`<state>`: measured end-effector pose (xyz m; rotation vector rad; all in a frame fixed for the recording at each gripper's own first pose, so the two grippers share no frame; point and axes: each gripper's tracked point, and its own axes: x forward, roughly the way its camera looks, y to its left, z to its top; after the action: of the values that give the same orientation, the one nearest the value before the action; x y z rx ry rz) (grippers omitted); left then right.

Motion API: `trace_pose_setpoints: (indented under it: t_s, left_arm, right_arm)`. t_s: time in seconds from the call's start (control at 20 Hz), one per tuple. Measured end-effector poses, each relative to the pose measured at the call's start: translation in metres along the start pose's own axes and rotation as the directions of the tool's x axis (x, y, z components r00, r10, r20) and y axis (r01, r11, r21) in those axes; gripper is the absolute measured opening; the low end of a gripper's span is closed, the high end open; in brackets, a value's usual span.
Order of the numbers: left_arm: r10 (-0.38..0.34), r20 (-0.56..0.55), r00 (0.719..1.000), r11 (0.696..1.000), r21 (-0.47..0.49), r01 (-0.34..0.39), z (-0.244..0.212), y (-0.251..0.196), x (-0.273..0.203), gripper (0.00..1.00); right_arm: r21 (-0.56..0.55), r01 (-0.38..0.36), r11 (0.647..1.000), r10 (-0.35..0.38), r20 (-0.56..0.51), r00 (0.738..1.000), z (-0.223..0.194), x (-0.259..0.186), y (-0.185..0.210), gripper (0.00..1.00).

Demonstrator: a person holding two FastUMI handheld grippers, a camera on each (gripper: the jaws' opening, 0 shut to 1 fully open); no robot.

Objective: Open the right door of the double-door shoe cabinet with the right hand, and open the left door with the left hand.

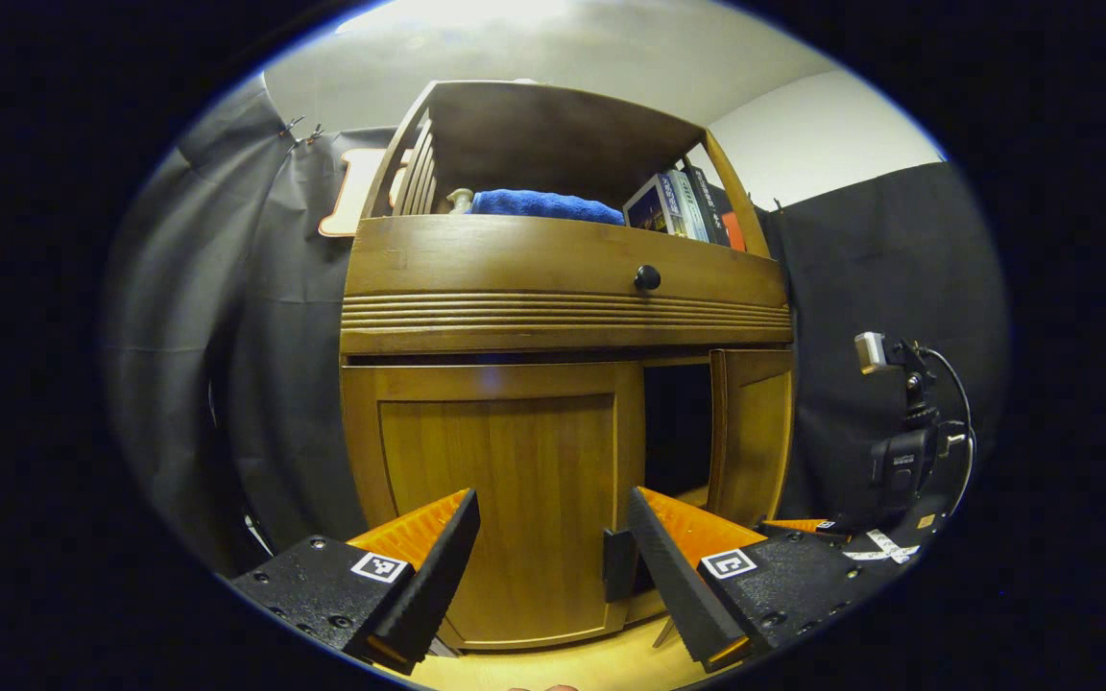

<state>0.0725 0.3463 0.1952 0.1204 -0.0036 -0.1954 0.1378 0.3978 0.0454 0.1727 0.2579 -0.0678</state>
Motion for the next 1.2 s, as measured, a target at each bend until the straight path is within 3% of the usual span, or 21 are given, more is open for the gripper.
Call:
trace_pose_setpoints:
  t_s: [0.7,0.95,1.05,1.15,1.2]
  left_arm:
    - [-0.046,-0.002,0.999,0.999,-0.019,0.046,-0.002,-0.041,-0.017,0.96]
    - [-0.033,-0.023,0.999,0.999,-0.026,0.033,-0.009,-0.058,-0.02,0.95]
    - [-0.011,-0.031,0.999,1.0,-0.029,0.01,-0.011,-0.064,-0.02,0.96]
    - [0.01,-0.034,0.999,0.999,-0.032,-0.011,-0.011,-0.07,-0.021,0.95]
    - [0.02,-0.038,0.999,0.999,-0.032,-0.021,-0.012,-0.073,-0.021,0.96]
  right_arm:
    - [0.041,0.098,0.994,-0.099,0.017,0.995,-0.007,-0.068,-0.075,0.24]
    - [0.049,0.093,0.994,-0.095,0.021,0.995,-0.007,-0.076,-0.094,0.24]
    - [0.046,0.059,0.997,-0.059,0.007,0.998,-0.011,-0.08,-0.101,0.24]
    - [0.027,0.043,0.999,-0.043,0.001,0.999,-0.01,-0.084,-0.109,0.08]
    - [0.017,0.038,0.999,-0.038,-0.001,0.999,-0.01,-0.086,-0.114,0.11]
